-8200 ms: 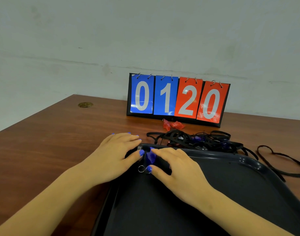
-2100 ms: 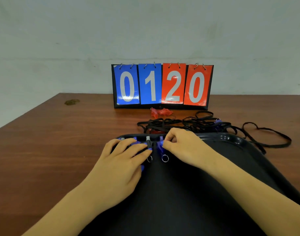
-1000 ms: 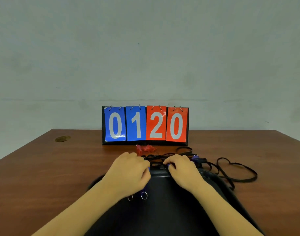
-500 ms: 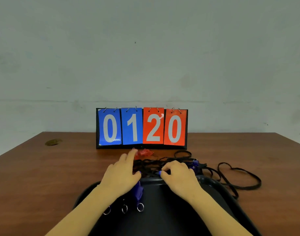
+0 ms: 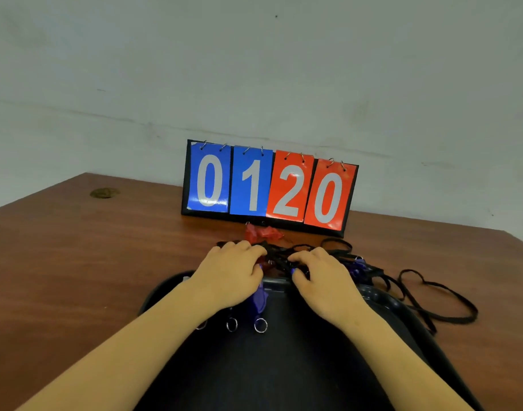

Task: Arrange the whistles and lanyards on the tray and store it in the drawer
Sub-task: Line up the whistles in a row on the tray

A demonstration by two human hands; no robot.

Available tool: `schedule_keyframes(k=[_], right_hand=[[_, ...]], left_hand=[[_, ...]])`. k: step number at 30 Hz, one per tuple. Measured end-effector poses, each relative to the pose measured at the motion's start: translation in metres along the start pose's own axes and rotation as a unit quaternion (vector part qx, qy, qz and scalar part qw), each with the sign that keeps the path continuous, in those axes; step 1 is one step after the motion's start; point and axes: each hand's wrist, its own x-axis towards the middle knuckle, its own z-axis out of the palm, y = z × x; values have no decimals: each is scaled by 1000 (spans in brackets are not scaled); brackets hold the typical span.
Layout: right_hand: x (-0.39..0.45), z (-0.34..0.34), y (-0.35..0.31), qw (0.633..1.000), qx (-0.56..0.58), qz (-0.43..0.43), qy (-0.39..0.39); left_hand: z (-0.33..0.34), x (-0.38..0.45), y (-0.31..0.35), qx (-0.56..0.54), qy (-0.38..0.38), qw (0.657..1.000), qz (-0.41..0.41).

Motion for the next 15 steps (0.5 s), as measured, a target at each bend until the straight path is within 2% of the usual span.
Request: schedule_keyframes(k=[6,12,15], right_hand=[[6,-1,-2,998,48,41,-14],[5,-1,-1,995,78,52,44],[3,-7,-2,995,63,38,64]], left_hand=[[-3,2,0,-55,-5,998,-11],[-11,1,4,-62,33,998,-7],[-17,2,5,-107,53,992,-28]])
